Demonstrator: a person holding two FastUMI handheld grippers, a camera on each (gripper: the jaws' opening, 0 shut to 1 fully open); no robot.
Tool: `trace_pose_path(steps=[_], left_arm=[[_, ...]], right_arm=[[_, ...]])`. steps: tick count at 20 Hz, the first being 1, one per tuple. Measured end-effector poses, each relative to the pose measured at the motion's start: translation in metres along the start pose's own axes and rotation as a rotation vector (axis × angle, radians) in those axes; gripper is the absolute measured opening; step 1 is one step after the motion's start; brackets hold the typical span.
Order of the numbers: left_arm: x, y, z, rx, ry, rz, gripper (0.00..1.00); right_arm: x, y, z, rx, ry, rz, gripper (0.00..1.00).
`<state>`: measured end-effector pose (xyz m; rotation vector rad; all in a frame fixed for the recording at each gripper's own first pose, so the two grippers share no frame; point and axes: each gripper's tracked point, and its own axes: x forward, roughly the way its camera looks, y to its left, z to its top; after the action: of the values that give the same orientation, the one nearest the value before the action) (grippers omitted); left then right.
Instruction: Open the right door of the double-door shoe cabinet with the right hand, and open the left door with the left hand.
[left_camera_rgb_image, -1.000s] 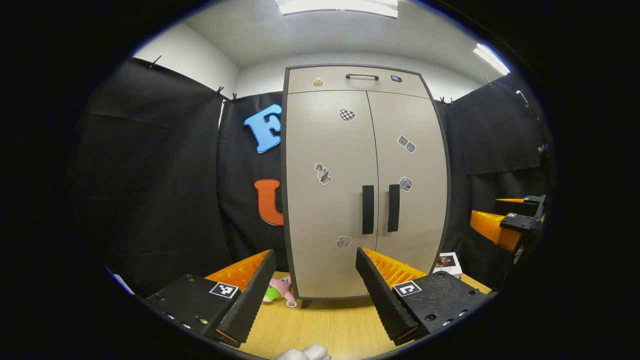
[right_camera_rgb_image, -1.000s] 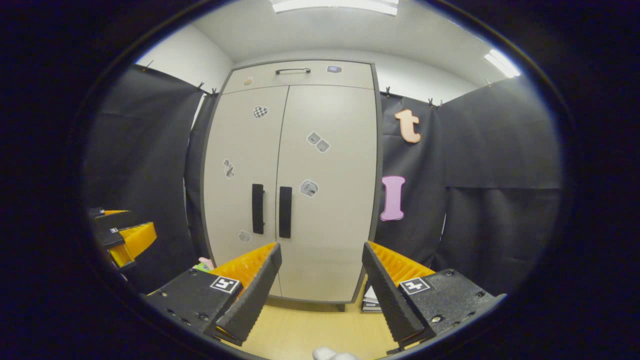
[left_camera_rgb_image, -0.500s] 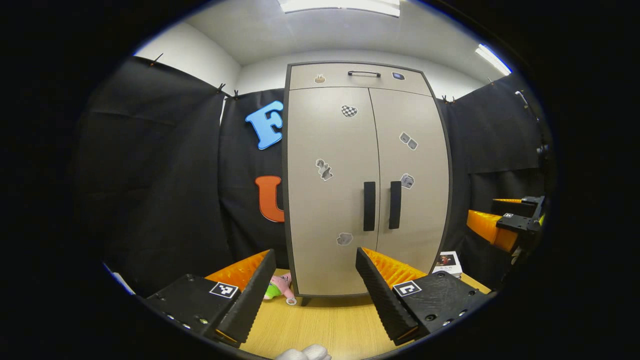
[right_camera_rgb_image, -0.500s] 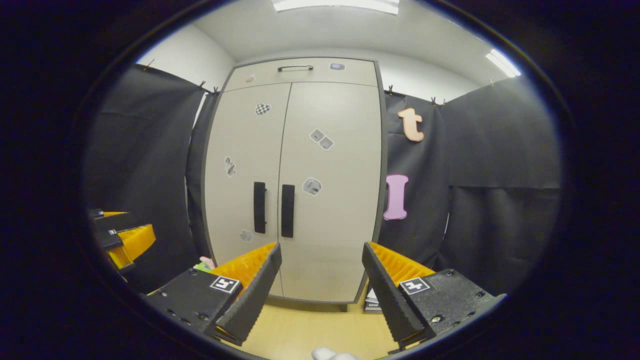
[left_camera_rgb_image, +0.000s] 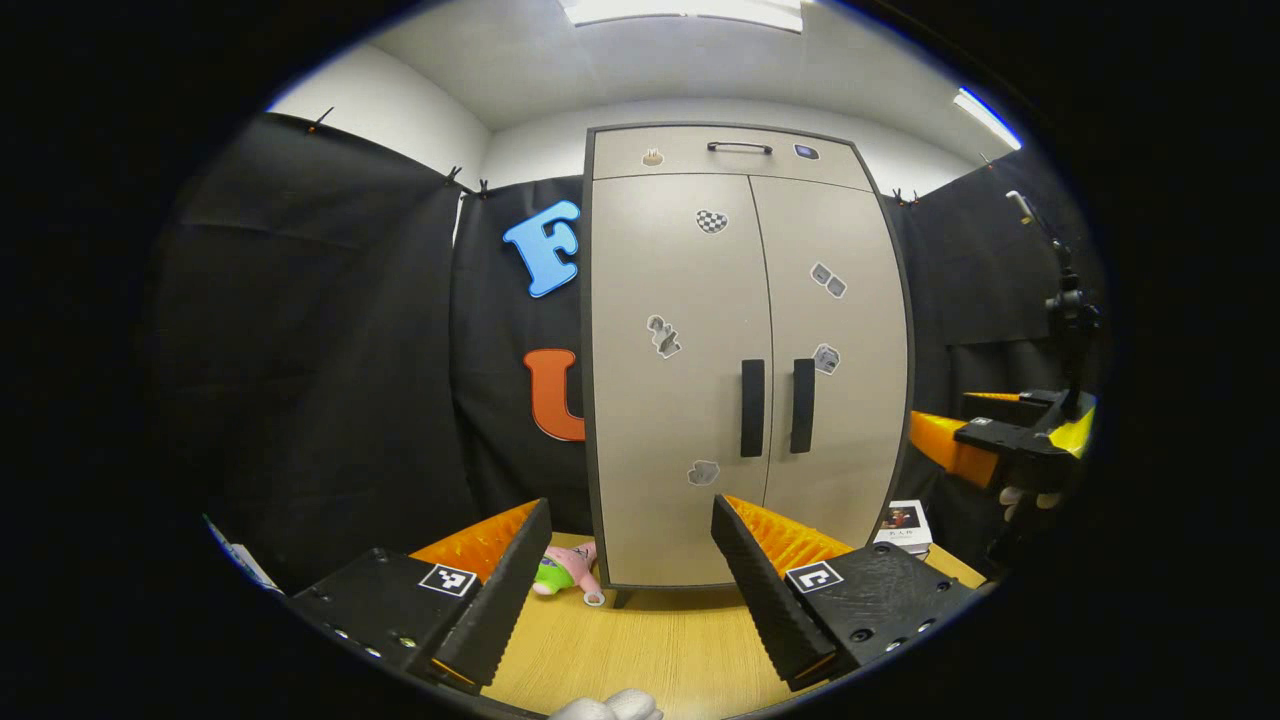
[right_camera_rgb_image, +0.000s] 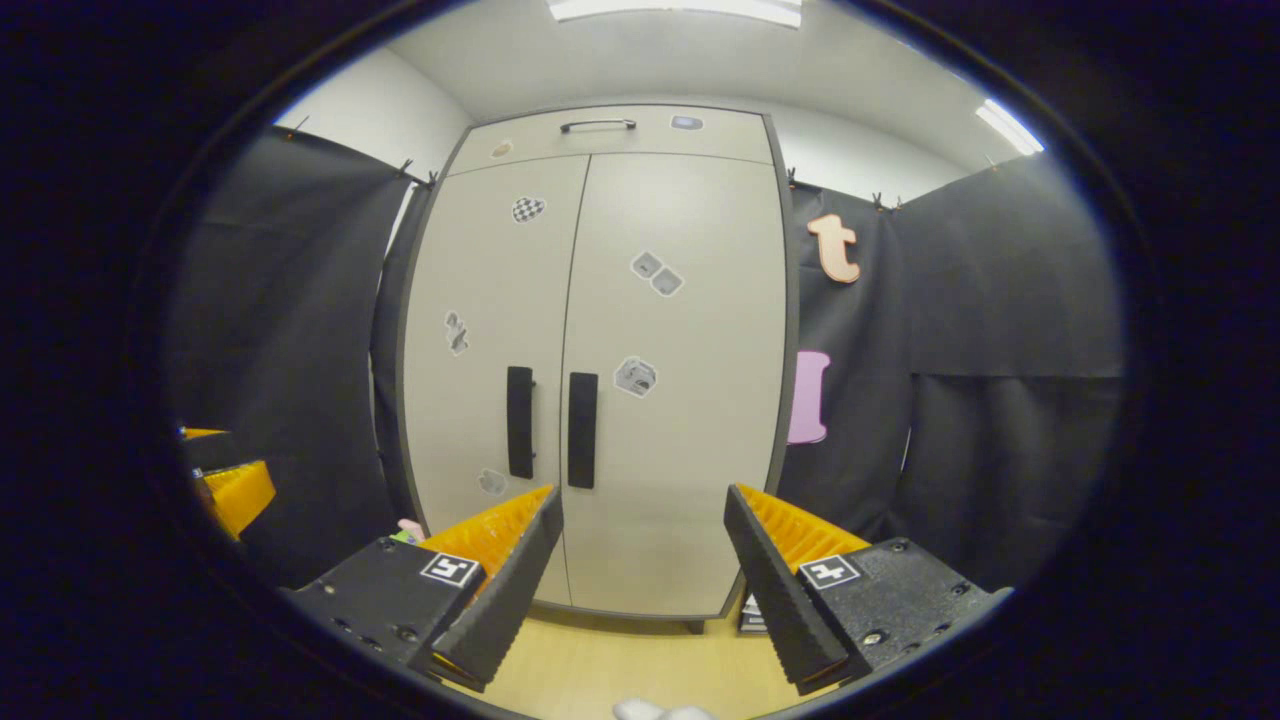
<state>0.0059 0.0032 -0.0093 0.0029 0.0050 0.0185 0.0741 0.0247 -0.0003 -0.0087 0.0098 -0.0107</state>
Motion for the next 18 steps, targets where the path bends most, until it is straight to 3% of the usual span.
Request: trace_pose_path(steps=[6, 13, 15, 17, 18], left_arm=[[-0.02, 0.004, -0.004, -0.002, 0.007, 0.011, 0.96], [-0.032, 0.009, -0.008, -0.002, 0.023, 0.035, 0.96], [-0.033, 0.012, -0.009, 0.0, 0.027, 0.048, 0.96], [-0.036, 0.015, -0.011, 0.001, 0.034, 0.06, 0.96], [-0.037, 0.017, -0.012, 0.002, 0.037, 0.067, 0.96]], right_arm=[[0.078, 0.035, 0.002, -0.014, -0.015, 0.02, 1.0], [0.174, 0.045, -0.01, -0.016, 0.051, -0.032, 0.98], [0.192, 0.051, -0.013, 0.011, 0.08, -0.012, 0.94], [0.202, 0.05, -0.015, 0.016, 0.096, -0.026, 0.82], [0.198, 0.051, -0.012, 0.028, 0.079, -0.039, 0.71]])
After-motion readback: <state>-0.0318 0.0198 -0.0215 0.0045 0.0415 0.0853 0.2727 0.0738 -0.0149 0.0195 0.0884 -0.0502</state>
